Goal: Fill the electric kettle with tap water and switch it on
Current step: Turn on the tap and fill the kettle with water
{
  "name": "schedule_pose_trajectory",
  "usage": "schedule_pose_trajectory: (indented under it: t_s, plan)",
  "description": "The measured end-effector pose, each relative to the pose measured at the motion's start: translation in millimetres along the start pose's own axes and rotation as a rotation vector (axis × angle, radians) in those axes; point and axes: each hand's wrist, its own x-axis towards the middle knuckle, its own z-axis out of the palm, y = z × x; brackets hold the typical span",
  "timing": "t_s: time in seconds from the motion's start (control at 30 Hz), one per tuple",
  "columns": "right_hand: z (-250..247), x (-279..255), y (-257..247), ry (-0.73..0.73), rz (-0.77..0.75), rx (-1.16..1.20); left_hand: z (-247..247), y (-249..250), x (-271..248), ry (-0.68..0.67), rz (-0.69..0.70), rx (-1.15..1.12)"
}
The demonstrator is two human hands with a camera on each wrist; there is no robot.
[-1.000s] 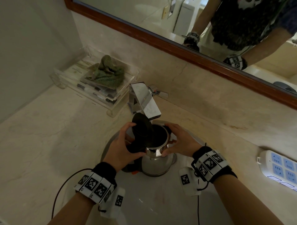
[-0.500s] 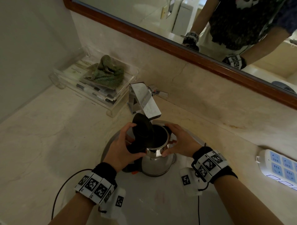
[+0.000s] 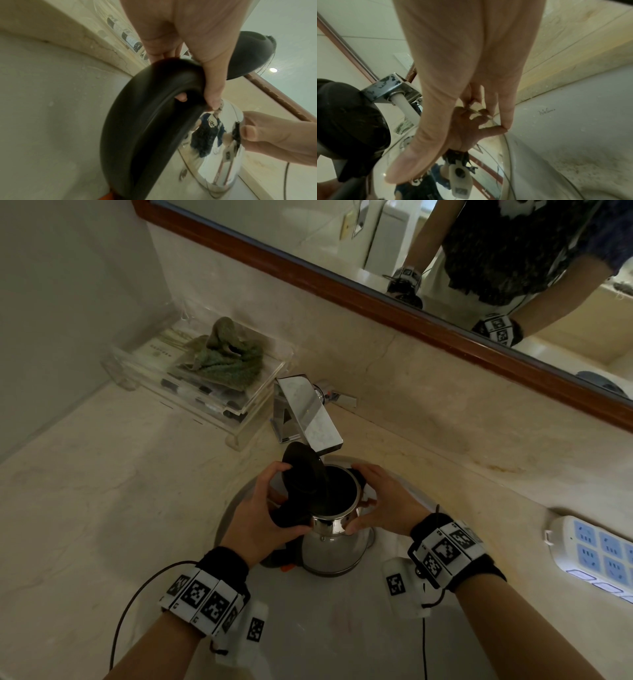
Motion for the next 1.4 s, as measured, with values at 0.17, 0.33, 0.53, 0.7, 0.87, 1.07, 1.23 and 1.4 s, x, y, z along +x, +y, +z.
schedule_pose_trajectory:
  t_s: [0.17, 0.33, 0.53, 0.7, 0.87, 1.07, 1.23, 1.4]
  plan:
    - [-0.9, -0.2, -1.1, -0.012, 0.007, -0.014, -0.5, 0.6, -0.6, -0.004, -0.001, 0.003]
    - [-0.8, -0.8, -1.9, -0.009, 0.011, -0.019, -0.6, 0.1, -0.5, 0.004, -0.002, -0.007]
    - [-0.9, -0.6, -2.1, -0.010, 0.013, -0.021, -0.5, 1.1, -0.4, -0.005, -0.011, -0.007]
    - [-0.9, -0.3, -2.1, -0.013, 0.022, -0.013, -0.5, 2.5, -0.6, -0.005, -0.016, -0.007]
    - [0.0, 1.3, 0.2, -0.012, 0.022, -0.019, -0.5, 1.0, -0.6, 0.001, -0.012, -0.010]
    - [-0.2, 2.6, 1.1, -0.011, 0.023, -0.009, 0.1, 0.2, 0.3, 0.011, -0.006, -0.006]
    - [0.0, 3.3, 0.7, -0.006, 0.010, -0.002, -0.5, -0.6, 0.8, 0.008, -0.006, -0.011]
    - [0.1, 4.4, 2.0, -0.006, 0.010, 0.002, -0.3, -1.7, 0.8, 0.008, 0.000, -0.009]
